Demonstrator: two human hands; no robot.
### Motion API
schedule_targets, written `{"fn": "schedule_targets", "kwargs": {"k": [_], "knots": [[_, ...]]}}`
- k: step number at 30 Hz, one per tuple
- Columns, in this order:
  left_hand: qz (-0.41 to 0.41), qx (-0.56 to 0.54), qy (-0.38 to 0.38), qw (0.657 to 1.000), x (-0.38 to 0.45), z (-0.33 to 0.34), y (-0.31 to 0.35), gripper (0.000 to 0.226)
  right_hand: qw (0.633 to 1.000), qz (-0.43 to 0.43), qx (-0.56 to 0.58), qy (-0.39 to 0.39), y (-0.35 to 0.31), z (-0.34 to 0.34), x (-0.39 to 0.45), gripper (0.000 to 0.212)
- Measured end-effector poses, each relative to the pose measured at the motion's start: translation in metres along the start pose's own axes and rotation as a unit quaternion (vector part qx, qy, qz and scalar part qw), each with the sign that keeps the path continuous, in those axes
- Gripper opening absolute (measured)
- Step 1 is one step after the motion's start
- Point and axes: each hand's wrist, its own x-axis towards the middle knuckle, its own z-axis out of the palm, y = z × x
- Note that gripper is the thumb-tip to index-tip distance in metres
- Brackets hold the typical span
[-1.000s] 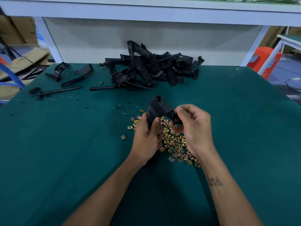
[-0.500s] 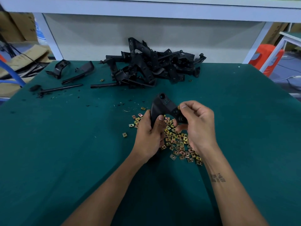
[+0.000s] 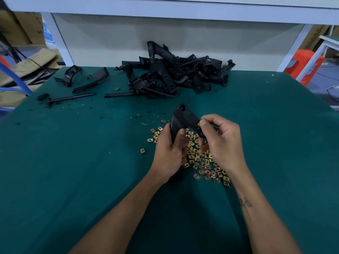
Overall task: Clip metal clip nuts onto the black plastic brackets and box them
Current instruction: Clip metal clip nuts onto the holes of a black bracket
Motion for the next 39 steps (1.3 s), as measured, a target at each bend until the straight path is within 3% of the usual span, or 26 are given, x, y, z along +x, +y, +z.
{"fn": "schedule_targets", "kwargs": {"k": [2,6,9,13,15,19,23,26,29,32,39], "knots": [[-0.005,-0.01,0.007,1.0,0.0,0.0,0.001,0.02,0.993,-0.074,-0.093,0.009,-0.001,0.005,-0.001,0.018],[-0.004,-0.026,0.025,0.999,-0.001,0.001,0.001,0.021,0.941,-0.217,-0.255,0.048,-0.005,0.011,-0.003,0.025],[0.005,-0.012,0.056,0.998,-0.001,0.0,-0.002,0.024,0.925,-0.222,-0.306,0.039,-0.007,0.014,-0.011,0.025],[0.031,0.032,0.097,0.994,0.001,-0.001,-0.003,0.02,0.876,-0.223,-0.424,0.055,-0.008,0.024,-0.017,0.035],[0.004,0.008,0.095,0.995,0.0,0.001,-0.004,0.02,0.884,-0.221,-0.406,0.062,-0.007,0.022,-0.012,0.026],[-0.004,-0.034,0.043,0.998,-0.001,0.006,-0.002,0.018,0.937,-0.192,-0.284,0.067,-0.003,0.004,0.004,0.013],[0.006,-0.033,0.03,0.999,0.002,0.005,-0.003,0.018,0.967,-0.141,-0.203,0.056,0.003,-0.001,0.006,0.018],[0.005,-0.047,0.031,0.998,0.002,0.005,-0.006,0.017,0.951,-0.186,-0.236,0.065,0.006,0.001,0.001,0.016],[0.007,-0.065,0.029,0.997,0.002,0.004,-0.009,0.018,0.901,-0.272,-0.331,0.064,0.004,0.001,-0.001,0.019],[-0.005,-0.076,0.013,0.997,0.002,0.001,-0.01,0.019,0.865,-0.303,-0.394,0.067,0.001,-0.002,0.0,0.025],[-0.018,-0.087,0.007,0.996,0.001,-0.002,-0.011,0.018,0.867,-0.309,-0.383,0.08,0.003,0.004,-0.003,0.027]]}}
